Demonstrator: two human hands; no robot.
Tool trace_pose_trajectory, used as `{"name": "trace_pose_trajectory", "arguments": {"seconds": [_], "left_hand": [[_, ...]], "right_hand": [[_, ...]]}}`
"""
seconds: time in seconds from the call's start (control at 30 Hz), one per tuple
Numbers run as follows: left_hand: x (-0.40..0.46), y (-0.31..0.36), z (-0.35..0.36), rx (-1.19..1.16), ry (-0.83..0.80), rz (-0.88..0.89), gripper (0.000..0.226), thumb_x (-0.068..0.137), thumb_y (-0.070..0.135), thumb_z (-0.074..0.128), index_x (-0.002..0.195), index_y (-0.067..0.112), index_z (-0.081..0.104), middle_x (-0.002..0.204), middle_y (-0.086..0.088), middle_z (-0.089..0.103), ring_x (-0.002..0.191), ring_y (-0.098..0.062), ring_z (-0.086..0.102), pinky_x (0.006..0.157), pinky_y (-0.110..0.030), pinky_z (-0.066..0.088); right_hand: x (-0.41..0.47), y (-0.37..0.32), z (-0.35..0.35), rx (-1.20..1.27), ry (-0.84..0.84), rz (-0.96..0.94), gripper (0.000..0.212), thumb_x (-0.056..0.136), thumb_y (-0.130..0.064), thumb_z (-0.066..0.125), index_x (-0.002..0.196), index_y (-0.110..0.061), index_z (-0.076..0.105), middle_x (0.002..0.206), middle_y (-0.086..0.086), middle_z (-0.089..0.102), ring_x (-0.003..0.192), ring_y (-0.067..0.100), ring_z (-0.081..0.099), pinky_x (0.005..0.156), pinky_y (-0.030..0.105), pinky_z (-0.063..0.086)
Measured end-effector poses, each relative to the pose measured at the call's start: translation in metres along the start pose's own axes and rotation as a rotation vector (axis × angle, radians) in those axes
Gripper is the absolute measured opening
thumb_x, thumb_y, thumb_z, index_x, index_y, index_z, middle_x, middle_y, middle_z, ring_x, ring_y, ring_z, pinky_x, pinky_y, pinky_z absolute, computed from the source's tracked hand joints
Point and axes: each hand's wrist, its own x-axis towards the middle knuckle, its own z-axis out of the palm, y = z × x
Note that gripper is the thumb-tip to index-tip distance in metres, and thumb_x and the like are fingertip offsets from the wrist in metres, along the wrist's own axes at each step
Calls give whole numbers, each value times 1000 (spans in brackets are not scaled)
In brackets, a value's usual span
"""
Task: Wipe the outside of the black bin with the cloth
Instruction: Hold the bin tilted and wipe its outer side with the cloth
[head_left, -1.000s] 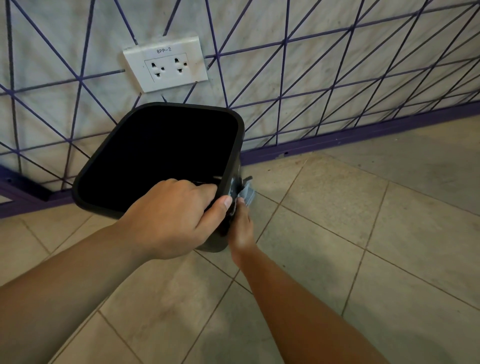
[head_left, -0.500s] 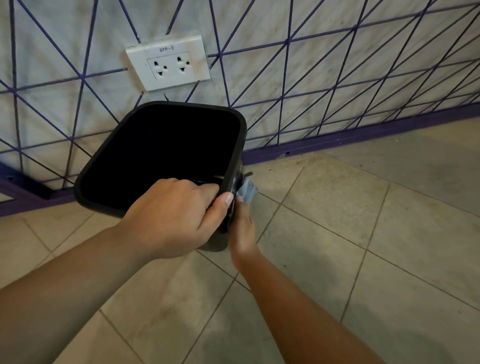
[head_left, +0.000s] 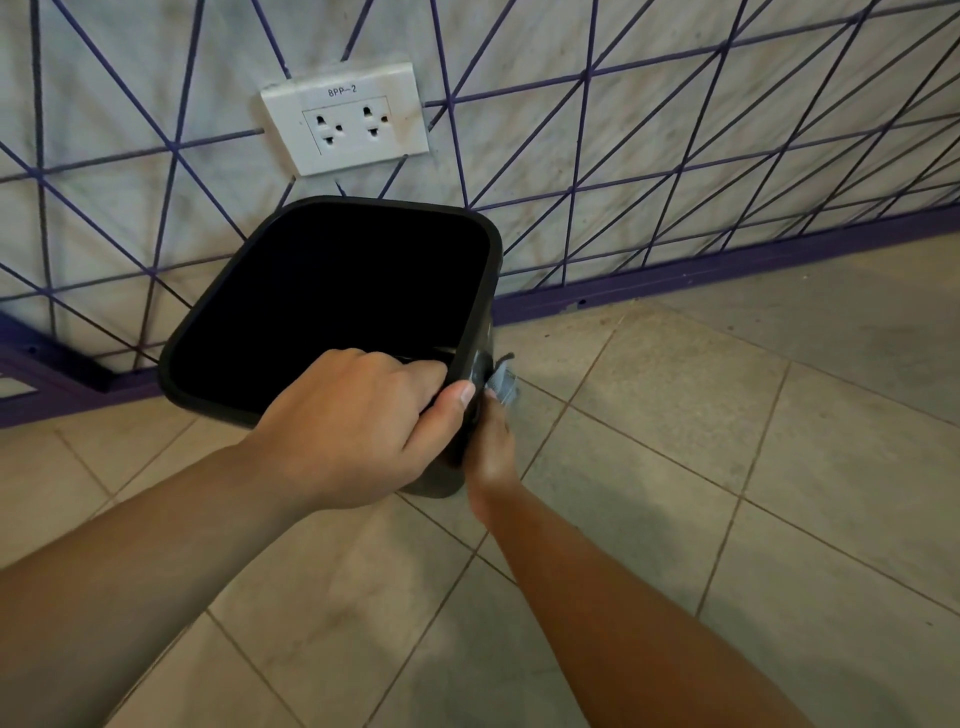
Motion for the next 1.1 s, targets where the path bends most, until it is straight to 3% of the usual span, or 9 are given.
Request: {"name": "trace_pose_trajectory", "arguments": {"seconds": [0.17, 0.3, 0.4, 0.47, 0.63, 0.77, 0.9, 1.0, 1.1], "left_hand": [[0, -1, 0, -1, 2, 3, 40, 97, 50, 24, 61, 35, 29, 42, 9, 33, 33, -9, 35, 43, -18, 17], [0, 1, -1, 2, 10, 9, 39, 97, 49, 25, 61, 34, 28, 43, 11, 30, 34, -6, 32, 43, -19, 16], [-1, 1, -1, -9, -6, 0, 39, 98, 49, 24, 62, 34, 30, 43, 10, 33, 35, -7, 36, 43, -18, 17], [-1, 0, -1, -26, -9, 10, 39, 98, 49, 24, 62, 35, 30, 42, 10, 34, 34, -7, 38, 43, -18, 18], [0, 0, -1, -16, 1, -1, 40, 97, 50, 24, 61, 34, 28, 43, 9, 32, 35, -8, 34, 43, -22, 17], [-1, -1, -1, -14, -6, 18, 39, 98, 48, 26, 61, 36, 25, 42, 12, 29, 33, -6, 32, 43, -18, 16], [-1, -1, -1, -25, -17, 6, 41, 97, 50, 24, 60, 34, 27, 43, 9, 33, 35, -8, 36, 43, -22, 19], [-1, -2, 1, -31, -26, -2, 42, 96, 53, 21, 60, 33, 30, 44, 7, 37, 36, -10, 39, 43, -22, 21], [-2, -1, 0, -38, -24, 1, 41, 97, 53, 22, 61, 34, 31, 44, 7, 37, 36, -10, 39, 43, -19, 22]], "right_hand": [[-22, 8, 0, -35, -60, -111, 46, 113, -40, 27, 146, -19, 51, 135, 7, 67, 119, 12, 67, 80, 16, 57], [0, -6, 1, -11, 3, -2, 50, 113, -40, 28, 145, -13, 55, 134, 13, 68, 127, 26, 64, 99, 32, 55], [-13, -1, -3, -60, -42, -106, 48, 113, -42, 29, 146, -18, 52, 134, 8, 68, 118, 12, 67, 84, 16, 58], [-24, 6, -5, -65, -70, -127, 45, 113, -41, 28, 148, -22, 48, 135, 6, 66, 116, 8, 67, 82, 15, 58], [0, -17, 1, -39, 44, -42, 48, 113, -34, 29, 143, -11, 57, 134, 15, 68, 127, 27, 63, 108, 40, 51], [-7, -11, 0, -77, 0, -108, 47, 113, -37, 28, 145, -14, 54, 130, 10, 69, 116, 13, 68, 84, 18, 57], [-6, -24, -6, -111, -2, 20, 46, 114, -34, 25, 132, -11, 61, 119, 9, 70, 114, 23, 67, 82, 21, 54], [-10, -34, -18, -110, 54, 31, 43, 114, -38, 27, 128, -16, 60, 111, 2, 64, 88, 5, 60, 64, 12, 46], [-28, -30, -24, -40, 158, 63, 46, 112, -40, 31, 134, -11, 60, 116, 8, 66, 101, 16, 64, 64, 17, 46]]}}
